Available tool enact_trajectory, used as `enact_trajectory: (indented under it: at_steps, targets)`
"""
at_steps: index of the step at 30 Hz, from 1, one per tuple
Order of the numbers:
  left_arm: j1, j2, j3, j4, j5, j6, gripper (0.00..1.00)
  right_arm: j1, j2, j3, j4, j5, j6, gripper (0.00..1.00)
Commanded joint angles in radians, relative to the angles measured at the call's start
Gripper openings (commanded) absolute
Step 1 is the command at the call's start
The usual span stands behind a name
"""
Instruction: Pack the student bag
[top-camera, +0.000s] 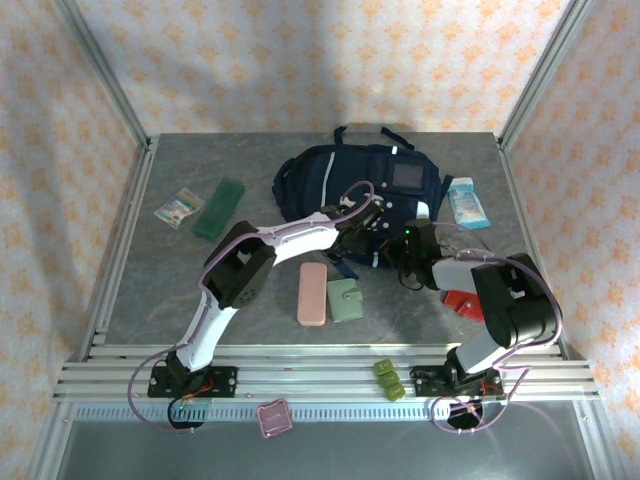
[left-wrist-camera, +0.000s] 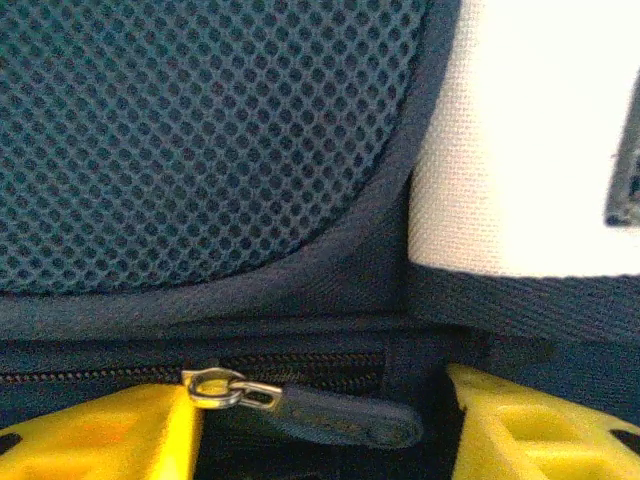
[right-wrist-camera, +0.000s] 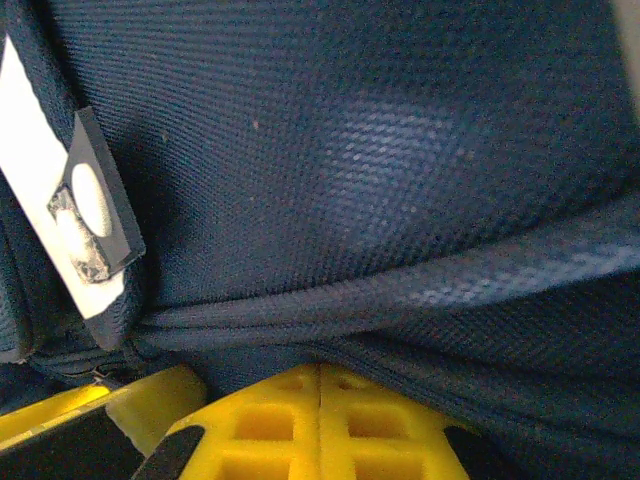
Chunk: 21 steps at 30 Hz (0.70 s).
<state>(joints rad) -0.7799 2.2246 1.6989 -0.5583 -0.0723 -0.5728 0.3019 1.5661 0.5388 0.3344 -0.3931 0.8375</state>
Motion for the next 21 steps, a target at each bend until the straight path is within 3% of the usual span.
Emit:
enact_trajectory:
  at_steps: [1,5,7,21]
  targets:
    - [0.052,-0.015,-0.088,-0.002,-0.122,-0.042,0.36,0.004,0.016,-0.033,-0.134,0.02,-0.003,0.0]
    - [0.076,-0.066,-0.133,0.042,-0.094,-0.029,0.13,0.003,0.032,-0.039,-0.117,0.01,0.003,0.0]
    - [0.076,-0.082,-0.131,0.044,-0.083,-0.019,0.07,0.003,0.032,-0.045,-0.112,0.008,0.005,0.0]
    - [0.089,-0.225,-0.156,0.013,-0.092,0.043,0.0,0.004,0.019,-0.048,-0.123,0.019,0.005,0.0]
